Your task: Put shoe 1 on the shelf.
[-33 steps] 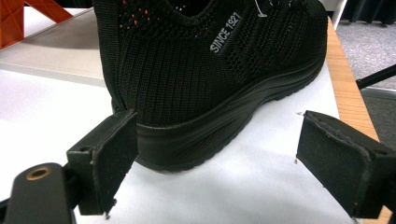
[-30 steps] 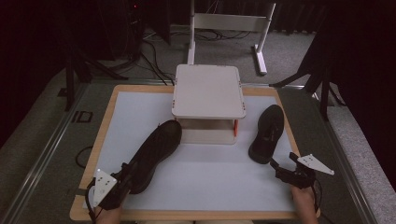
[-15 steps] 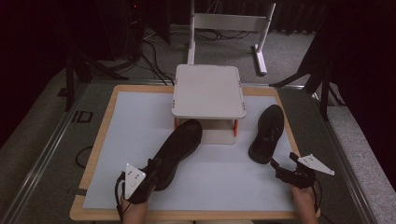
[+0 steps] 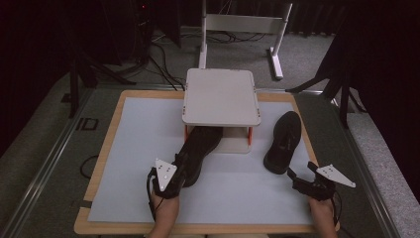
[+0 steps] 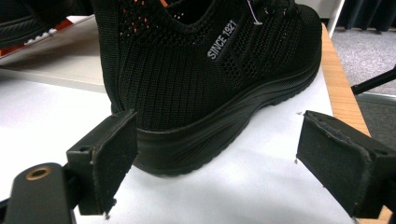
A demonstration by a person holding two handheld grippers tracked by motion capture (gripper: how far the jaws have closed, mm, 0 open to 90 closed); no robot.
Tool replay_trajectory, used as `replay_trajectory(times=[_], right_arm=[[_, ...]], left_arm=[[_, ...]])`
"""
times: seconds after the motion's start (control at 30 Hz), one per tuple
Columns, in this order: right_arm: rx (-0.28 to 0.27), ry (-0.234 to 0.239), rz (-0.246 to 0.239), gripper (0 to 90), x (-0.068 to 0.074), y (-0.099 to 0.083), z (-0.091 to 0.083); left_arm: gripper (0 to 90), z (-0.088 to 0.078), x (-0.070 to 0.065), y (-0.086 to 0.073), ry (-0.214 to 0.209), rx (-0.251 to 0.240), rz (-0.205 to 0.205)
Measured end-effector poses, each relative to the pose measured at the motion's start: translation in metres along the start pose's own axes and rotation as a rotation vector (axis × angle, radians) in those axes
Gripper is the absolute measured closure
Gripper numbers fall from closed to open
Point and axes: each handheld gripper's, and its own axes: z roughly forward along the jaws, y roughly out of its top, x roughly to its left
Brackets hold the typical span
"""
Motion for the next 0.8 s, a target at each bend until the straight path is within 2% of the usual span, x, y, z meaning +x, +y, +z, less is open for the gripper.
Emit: replay_trajectory(times=[0.13, 0.4, 0.43, 0.5, 0.53, 0.63, 0.8], right_arm=[[0.003, 0.000, -0.010, 12.3, 0.001, 0.000, 0.000], [0.000, 0.002, -0.003, 12.3, 0.000, 0.000, 0.000], [0.000, 0.003, -0.004, 12.2, 0.000, 0.000, 0.000], [-0.001, 0.004, -0.005, 12.3, 0.000, 0.000, 0.000], [-0.002, 0.005, -0.004, 12.3, 0.000, 0.000, -0.001], [-0.004, 0.009, 0.000, 12.3, 0.000, 0.000, -0.001], [-0.007, 0.013, 0.003, 12.3, -0.001, -0.001, -0.001]], left_arm=[[84.5, 0.012, -0.009, 0.004, 0.022, 0.011, 0.002], [84.4, 0.039, -0.021, 0.006, 0.114, 0.017, -0.083], [84.2, 0.042, -0.022, 0.004, 0.116, 0.012, -0.083], [84.3, 0.049, -0.026, 0.002, 0.128, 0.006, -0.051], [84.3, 0.051, -0.027, 0.001, 0.131, 0.010, -0.042], [84.3, 0.058, -0.026, 0.001, 0.151, 0.022, -0.073], [84.2, 0.068, -0.026, 0.002, 0.209, 0.021, -0.105]])
